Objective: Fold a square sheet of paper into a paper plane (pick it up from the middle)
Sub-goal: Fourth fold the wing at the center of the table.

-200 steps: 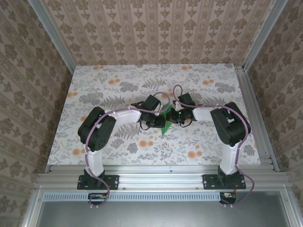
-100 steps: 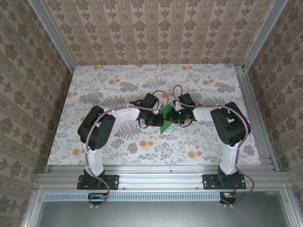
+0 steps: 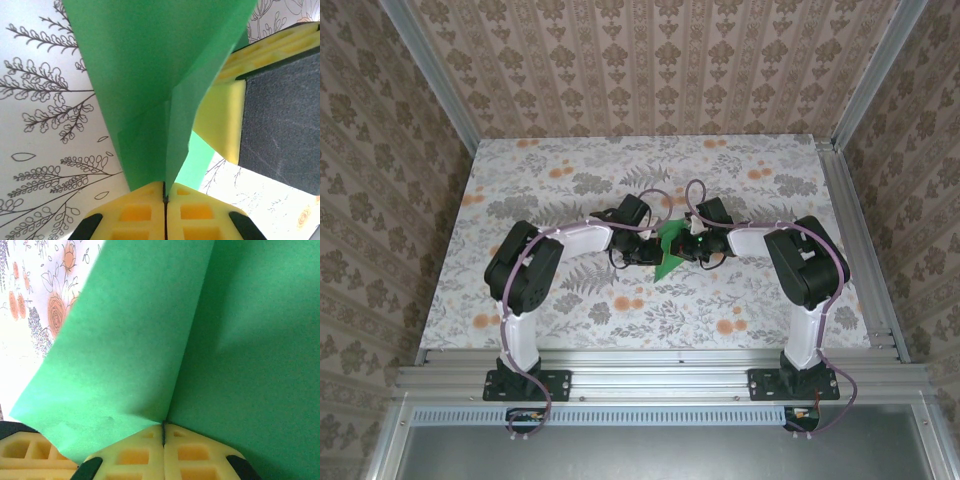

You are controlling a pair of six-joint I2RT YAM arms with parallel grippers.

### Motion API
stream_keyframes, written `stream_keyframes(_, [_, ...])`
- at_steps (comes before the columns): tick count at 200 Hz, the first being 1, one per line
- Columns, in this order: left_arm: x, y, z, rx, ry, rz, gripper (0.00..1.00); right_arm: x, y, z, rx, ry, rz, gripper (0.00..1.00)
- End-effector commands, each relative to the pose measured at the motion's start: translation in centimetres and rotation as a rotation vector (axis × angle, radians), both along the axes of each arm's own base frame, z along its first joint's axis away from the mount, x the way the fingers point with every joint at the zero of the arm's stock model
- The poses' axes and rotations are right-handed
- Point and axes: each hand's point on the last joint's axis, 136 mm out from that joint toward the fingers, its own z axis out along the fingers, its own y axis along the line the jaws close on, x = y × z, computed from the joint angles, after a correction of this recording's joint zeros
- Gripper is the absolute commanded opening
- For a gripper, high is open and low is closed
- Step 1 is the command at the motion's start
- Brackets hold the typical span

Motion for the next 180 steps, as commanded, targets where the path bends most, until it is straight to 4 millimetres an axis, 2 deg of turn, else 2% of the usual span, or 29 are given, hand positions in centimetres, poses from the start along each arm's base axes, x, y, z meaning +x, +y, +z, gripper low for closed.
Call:
stream_keyframes(1, [0.5,0.1,-0.8,0.004,0.007,-0.015,0.07,-1.8,-0.9,-1.7,-0.040,0.060,0.014,0.08])
stream_keyframes(55, [0.5,-0.3,-0.1,-0.023,0.013,-0.025,0.06,-1.6,-0.7,-1.0,-0.024,0.040,0.011,0.09])
stream_keyframes(180, [0.4,0.4,-1.6,-0.022,0.059,-0.034,0.06,-0.3,0.1,4.7,0.088,-0.070,0.010,0.17])
